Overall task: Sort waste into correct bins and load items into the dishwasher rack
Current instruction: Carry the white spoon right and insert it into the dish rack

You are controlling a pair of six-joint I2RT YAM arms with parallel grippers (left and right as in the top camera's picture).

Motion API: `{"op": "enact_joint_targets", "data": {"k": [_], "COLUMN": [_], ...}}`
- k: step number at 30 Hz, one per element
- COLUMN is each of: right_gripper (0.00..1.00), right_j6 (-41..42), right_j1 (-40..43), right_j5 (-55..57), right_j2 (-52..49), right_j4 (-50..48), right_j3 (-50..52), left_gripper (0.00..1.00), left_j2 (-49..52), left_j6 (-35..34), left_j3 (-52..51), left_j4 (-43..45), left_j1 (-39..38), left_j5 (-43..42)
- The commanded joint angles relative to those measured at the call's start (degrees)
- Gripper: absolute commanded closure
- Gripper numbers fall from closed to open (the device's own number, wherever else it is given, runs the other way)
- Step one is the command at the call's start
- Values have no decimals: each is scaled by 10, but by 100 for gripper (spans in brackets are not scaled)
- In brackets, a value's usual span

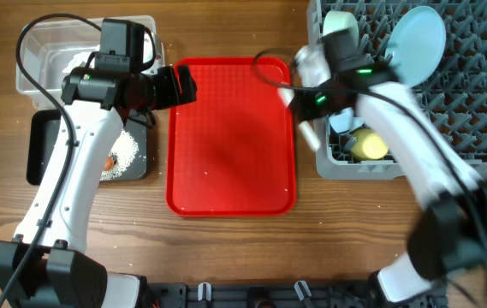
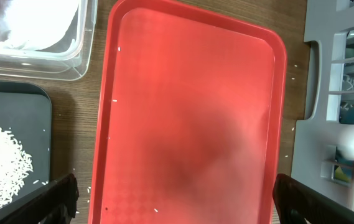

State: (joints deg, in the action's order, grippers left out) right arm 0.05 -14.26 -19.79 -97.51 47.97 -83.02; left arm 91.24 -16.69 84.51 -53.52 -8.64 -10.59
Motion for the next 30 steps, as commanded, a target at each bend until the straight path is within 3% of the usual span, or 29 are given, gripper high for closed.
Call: {"op": "enact_joint_targets", "data": {"k": [1,5,11,13,16,20,28,29,30], "right_gripper": [96,96,95,82,49,34,26,22,0], "right_j6": [32,31,27,27,28,27,44,44,34], "right_j1": [45,81,124,136,146,150,144,143,143], "right_j5": [162,340,364,364,364,364,352,353,368], "right_j2": [89,84,23,0,-27,-42,28,50,73], "right_j4": [10,8,-44,-56,-65,-70,-32,-21,-15], "right_j3": [-13,-10,-8,-8,-8,-8,-34,-45,-55], "left_gripper": [0,0,0,0,0,0,0,0,0], "left_j2": [7,7,7,7,7,7,7,7,7], "left_j6": [-5,-5,-5,-5,-5,-5,-5,-5,-5], "left_j3": [-1,-1,-1,-1,-1,-1,-1,-1,-1], "left_j4": [2,2,2,2,2,2,2,2,2], "left_j1": [-2,-2,-2,-2,-2,-2,-2,-2,-2], "left_j5": [-5,-5,-5,-5,-5,-5,-5,-5,-5]}}
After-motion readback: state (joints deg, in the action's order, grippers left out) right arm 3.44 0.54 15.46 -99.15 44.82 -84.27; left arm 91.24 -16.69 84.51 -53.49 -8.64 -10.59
